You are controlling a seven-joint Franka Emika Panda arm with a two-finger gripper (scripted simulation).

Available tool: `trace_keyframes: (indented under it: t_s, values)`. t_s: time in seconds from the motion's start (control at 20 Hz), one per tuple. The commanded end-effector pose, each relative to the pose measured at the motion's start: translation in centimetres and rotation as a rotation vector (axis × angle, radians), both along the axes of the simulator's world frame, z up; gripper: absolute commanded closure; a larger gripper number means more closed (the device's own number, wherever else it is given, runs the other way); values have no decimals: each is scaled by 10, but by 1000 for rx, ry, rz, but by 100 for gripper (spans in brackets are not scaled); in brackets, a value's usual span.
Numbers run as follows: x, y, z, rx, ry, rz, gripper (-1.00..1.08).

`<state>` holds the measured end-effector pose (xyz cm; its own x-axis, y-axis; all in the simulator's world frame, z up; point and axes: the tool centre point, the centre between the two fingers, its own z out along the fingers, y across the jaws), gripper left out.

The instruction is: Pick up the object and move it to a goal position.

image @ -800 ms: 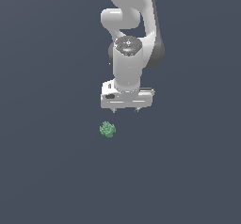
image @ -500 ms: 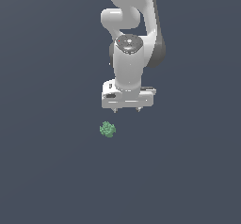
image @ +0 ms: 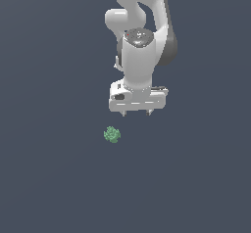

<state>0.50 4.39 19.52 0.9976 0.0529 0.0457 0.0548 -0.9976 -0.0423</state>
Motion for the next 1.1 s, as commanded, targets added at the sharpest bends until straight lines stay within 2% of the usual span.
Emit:
trace_keyframes:
  t_s: [0.0, 0.3, 0.75, 1.05]
  values:
    - [1, -4, -4, -1, 4, -12, -92]
    - [7, -29, -28, -5, 15, -93, -92]
    - [14, -91, -87, -27, 42, -278, -92]
    - [14, -109, -105, -36, 50, -332, -92]
